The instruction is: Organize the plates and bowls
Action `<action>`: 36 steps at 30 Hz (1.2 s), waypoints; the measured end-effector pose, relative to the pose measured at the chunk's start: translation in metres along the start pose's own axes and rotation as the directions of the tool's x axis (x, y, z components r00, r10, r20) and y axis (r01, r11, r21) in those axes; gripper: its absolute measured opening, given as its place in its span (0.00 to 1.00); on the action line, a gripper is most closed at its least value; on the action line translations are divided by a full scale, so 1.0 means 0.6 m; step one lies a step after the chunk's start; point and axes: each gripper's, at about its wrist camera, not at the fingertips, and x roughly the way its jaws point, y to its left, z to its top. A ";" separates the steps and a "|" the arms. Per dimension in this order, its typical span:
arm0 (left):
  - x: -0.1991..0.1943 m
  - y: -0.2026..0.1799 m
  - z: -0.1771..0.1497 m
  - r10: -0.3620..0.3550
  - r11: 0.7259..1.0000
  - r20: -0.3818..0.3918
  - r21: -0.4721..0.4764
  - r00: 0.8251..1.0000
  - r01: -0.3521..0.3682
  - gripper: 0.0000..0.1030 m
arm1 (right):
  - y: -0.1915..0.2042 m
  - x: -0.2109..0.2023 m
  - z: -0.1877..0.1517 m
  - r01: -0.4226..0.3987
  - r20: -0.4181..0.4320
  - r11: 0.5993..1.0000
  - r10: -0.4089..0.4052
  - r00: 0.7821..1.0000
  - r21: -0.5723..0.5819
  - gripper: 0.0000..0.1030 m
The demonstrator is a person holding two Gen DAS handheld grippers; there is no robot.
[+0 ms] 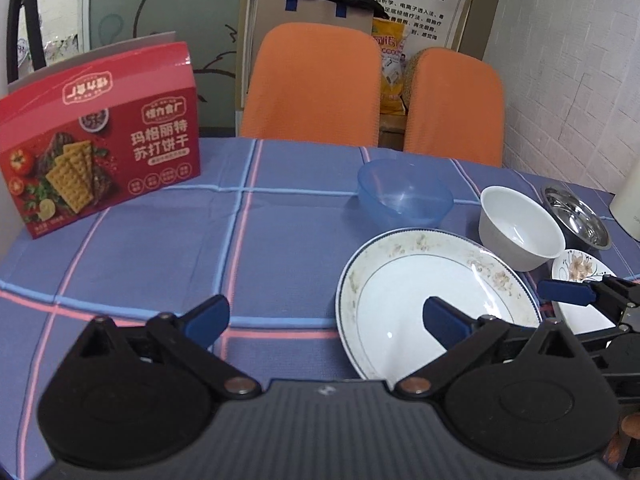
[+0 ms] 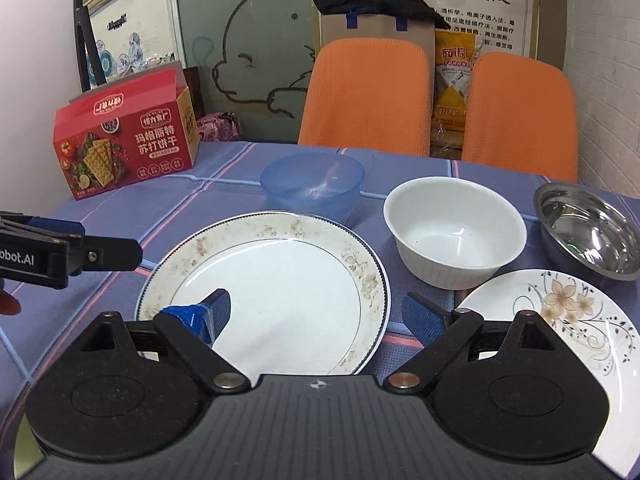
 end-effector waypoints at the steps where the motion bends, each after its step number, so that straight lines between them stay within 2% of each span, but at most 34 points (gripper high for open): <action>1: 0.012 -0.004 0.004 -0.008 1.000 -0.011 0.002 1.000 0.008 0.99 | -0.001 0.008 0.001 -0.004 -0.009 1.000 0.004 1.000 -0.004 0.78; 5: 0.050 -0.019 0.011 -0.050 0.999 -0.049 -0.006 0.998 0.050 0.99 | -0.010 0.030 0.000 -0.007 -0.029 1.000 0.008 1.000 0.006 0.78; 11: 0.081 -0.033 0.007 -0.054 0.998 -0.077 0.007 0.996 0.055 0.94 | -0.005 0.049 -0.012 -0.040 -0.059 0.999 0.041 0.997 0.017 0.78; 18: 0.096 -0.024 -0.006 -0.025 1.000 -0.090 0.005 0.996 0.026 0.78 | 0.014 0.042 -0.031 0.005 -0.022 1.000 -0.005 1.000 -0.021 0.79; 25: 0.096 -0.034 -0.014 0.013 0.999 -0.070 0.048 0.997 -0.010 0.73 | 0.018 0.037 -0.036 0.034 -0.013 0.999 -0.034 0.999 -0.009 0.80; 27: 0.093 -0.036 -0.014 0.002 0.999 -0.064 0.047 0.998 0.001 0.63 | 0.023 0.036 -0.036 0.016 -0.025 1.000 -0.016 1.000 -0.003 0.82; 28: 0.091 -0.039 -0.013 -0.014 0.999 -0.065 0.045 0.998 0.017 0.50 | 0.025 0.036 -0.036 0.021 -0.026 1.000 -0.020 0.999 0.003 0.82; 29: 0.090 -0.042 -0.012 -0.026 0.999 -0.068 0.044 0.997 0.029 0.42 | 0.026 0.037 -0.036 0.022 -0.029 1.000 -0.021 0.999 0.006 0.82; 32: 0.092 -0.052 -0.008 0.004 0.999 -0.073 0.043 0.997 -0.001 0.42 | 0.026 0.041 -0.029 0.021 -0.045 1.000 -0.020 0.999 0.021 0.82; 33: 0.091 -0.052 -0.006 -0.001 0.999 -0.080 0.034 0.997 0.003 0.40 | 0.025 0.042 -0.026 0.024 -0.051 0.999 -0.022 0.998 0.040 0.82; 34: 0.088 -0.052 -0.004 -0.007 1.000 -0.081 0.028 0.997 0.009 0.33 | 0.024 0.042 -0.022 0.023 -0.057 0.998 -0.020 0.998 0.065 0.82; 36: 0.076 -0.056 -0.001 0.000 0.999 -0.061 0.041 0.998 0.002 0.30 | 0.021 0.040 -0.019 0.015 -0.055 0.996 -0.010 0.998 0.090 0.82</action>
